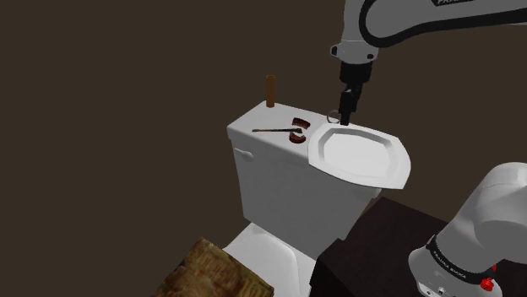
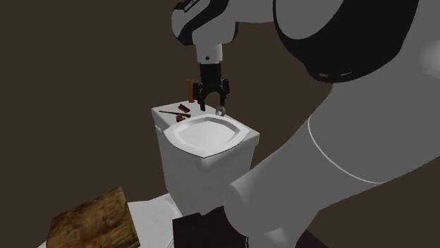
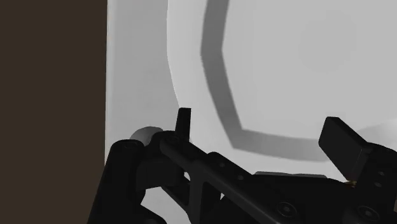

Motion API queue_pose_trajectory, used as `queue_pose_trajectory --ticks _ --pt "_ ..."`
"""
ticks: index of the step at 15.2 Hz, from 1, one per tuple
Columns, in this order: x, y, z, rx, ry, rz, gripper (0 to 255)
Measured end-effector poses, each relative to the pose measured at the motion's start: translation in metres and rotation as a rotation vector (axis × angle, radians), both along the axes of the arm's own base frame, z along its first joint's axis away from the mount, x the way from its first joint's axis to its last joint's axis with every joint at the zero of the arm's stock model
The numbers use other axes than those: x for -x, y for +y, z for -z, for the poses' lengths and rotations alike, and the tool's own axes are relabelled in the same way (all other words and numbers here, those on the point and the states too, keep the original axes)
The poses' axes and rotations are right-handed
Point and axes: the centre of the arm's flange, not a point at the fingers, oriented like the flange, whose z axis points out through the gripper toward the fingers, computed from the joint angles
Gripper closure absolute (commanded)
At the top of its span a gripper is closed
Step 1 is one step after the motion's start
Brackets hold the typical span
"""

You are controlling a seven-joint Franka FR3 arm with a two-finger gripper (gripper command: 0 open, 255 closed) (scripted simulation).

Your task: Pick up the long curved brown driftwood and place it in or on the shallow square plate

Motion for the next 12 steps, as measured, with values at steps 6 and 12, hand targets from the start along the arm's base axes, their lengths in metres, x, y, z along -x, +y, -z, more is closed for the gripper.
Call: queue_pose_trajectory --ticks 6,12 --pt "-0.059 0.051 0.004 0.031 -0.057 -0.189 0" --pt "-0.103 0.109 0.002 0.061 -0.114 -0.378 0"
